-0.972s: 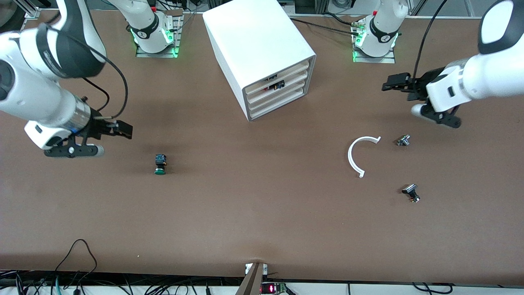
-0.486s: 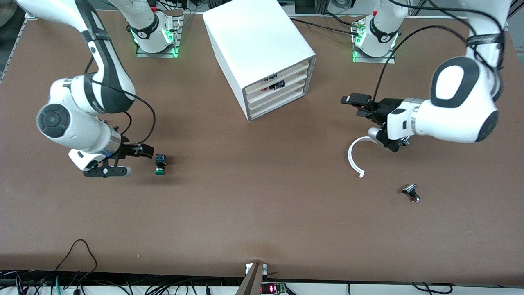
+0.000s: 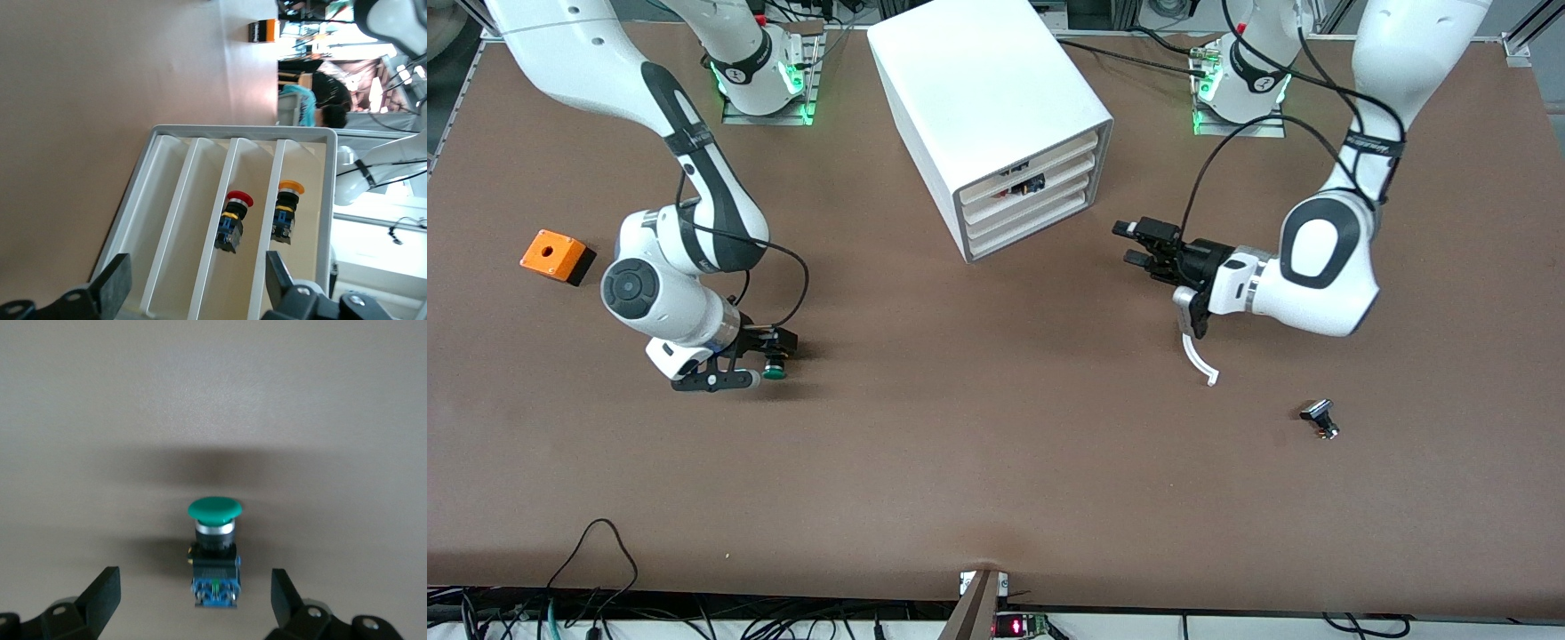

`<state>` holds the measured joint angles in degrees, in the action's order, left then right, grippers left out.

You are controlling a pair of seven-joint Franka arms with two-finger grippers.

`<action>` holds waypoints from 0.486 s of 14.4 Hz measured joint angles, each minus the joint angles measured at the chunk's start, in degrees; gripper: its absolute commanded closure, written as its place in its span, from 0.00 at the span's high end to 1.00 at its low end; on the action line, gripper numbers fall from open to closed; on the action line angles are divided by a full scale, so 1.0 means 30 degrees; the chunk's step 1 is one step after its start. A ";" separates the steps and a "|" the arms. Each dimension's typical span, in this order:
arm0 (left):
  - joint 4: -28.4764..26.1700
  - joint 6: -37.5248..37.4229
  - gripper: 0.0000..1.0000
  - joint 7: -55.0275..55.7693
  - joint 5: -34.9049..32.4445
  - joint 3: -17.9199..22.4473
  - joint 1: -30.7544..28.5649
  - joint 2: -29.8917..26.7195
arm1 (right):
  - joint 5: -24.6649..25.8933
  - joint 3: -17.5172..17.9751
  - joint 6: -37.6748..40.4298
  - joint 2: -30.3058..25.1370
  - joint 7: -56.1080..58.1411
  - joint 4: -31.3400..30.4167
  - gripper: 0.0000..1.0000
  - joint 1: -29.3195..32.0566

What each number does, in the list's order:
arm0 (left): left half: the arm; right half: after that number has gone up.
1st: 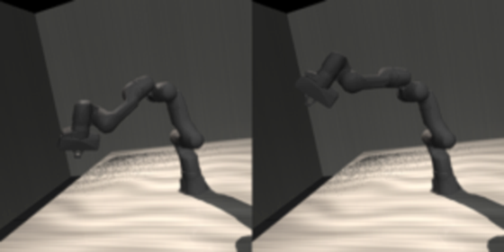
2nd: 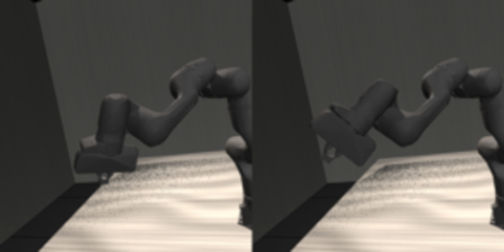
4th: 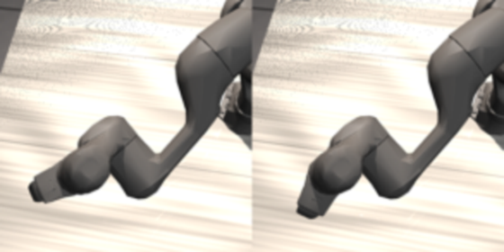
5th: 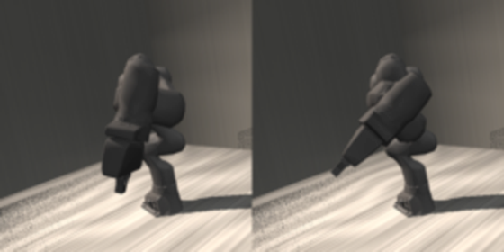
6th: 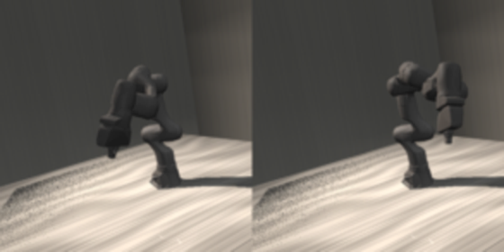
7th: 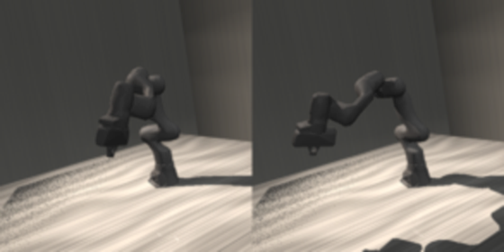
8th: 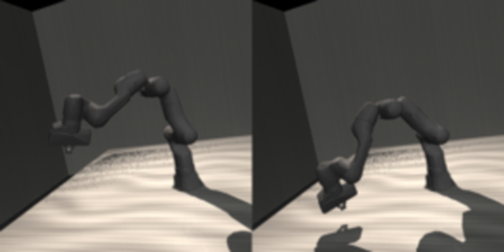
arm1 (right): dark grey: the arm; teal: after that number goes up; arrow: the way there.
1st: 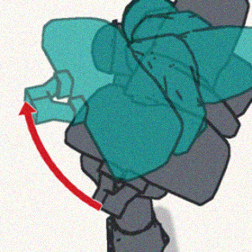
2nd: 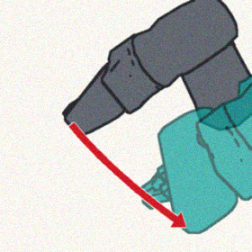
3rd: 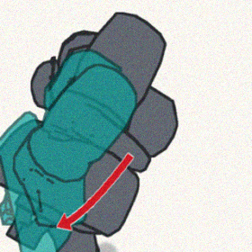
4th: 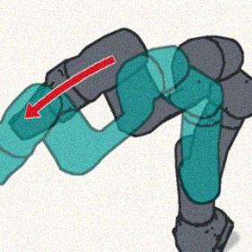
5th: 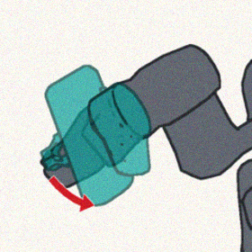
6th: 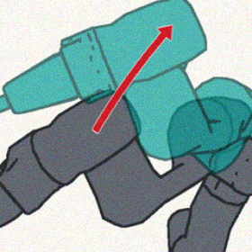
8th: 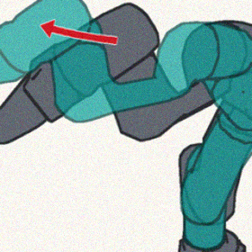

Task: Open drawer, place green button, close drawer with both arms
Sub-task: 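Grasp the green button with the right gripper while the left gripper pulls the drawer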

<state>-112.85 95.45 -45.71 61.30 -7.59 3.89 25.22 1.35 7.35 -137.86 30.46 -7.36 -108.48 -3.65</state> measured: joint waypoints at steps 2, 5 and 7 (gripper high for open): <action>-0.0588 0.0314 0.65 -0.1086 0.0464 -0.0672 0.0006 0.0487 | 0.0000 -0.0001 -0.1145 0.0502 0.0421 -0.0425 0.94 -0.0009; -0.0853 0.0664 0.63 -0.3077 0.1295 -0.1267 0.0022 0.1565 | 0.0001 -0.0005 -0.2031 0.1071 0.0546 -0.0674 0.58 -0.0009; -0.0904 0.0745 0.61 -0.4599 0.2195 -0.1377 0.0022 0.2615 | 0.0001 -0.0014 -0.2101 0.1174 0.0573 -0.0675 0.33 -0.0009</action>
<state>-115.57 97.69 -59.51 67.88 -11.72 3.95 33.06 1.35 7.31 -144.17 33.98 -5.64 -110.50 -3.67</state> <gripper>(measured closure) 0.370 0.361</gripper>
